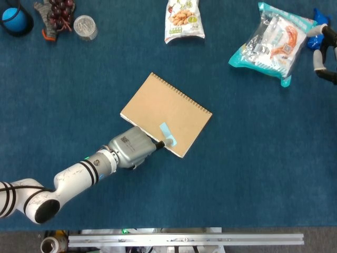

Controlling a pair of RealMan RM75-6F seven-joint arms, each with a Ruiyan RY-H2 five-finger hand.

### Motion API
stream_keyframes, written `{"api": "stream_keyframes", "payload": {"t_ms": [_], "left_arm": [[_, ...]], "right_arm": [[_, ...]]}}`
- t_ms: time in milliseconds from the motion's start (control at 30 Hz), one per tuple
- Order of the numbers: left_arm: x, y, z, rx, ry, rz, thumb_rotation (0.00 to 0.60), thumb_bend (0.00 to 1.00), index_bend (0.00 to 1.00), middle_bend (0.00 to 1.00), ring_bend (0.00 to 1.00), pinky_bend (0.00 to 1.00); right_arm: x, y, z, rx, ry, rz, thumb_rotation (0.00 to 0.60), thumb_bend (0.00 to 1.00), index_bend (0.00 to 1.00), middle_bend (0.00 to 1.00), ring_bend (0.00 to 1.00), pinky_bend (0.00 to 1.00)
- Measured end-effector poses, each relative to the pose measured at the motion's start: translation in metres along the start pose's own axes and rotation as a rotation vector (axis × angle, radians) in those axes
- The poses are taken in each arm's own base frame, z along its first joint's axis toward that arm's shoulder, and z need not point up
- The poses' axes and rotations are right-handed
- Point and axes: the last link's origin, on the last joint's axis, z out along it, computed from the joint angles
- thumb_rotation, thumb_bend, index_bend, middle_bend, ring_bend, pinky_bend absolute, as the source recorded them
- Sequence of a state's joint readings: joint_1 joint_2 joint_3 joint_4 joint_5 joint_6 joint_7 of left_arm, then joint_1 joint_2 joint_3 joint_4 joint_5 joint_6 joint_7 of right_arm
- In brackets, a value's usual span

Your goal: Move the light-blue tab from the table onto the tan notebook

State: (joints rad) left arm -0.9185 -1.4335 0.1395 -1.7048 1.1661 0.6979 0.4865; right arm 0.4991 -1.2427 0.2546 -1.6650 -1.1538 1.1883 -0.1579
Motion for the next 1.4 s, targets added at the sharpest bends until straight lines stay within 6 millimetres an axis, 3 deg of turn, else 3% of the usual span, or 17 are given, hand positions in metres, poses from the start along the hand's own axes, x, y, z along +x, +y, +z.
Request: {"api": "stream_keyframes", "payload": {"t_ms": [1400], "left_arm": [[0.0021,0.0022,0.0032,-0.001,0.003,-0.006,0.6,0.54,0.05,0.89,0.98,0.95]], "right_arm": [[0.0007,0.0027,-0.0011,-0.007,0.001,0.003,0.6,0.5,0.36,0.73,0.93,0.96]]}}
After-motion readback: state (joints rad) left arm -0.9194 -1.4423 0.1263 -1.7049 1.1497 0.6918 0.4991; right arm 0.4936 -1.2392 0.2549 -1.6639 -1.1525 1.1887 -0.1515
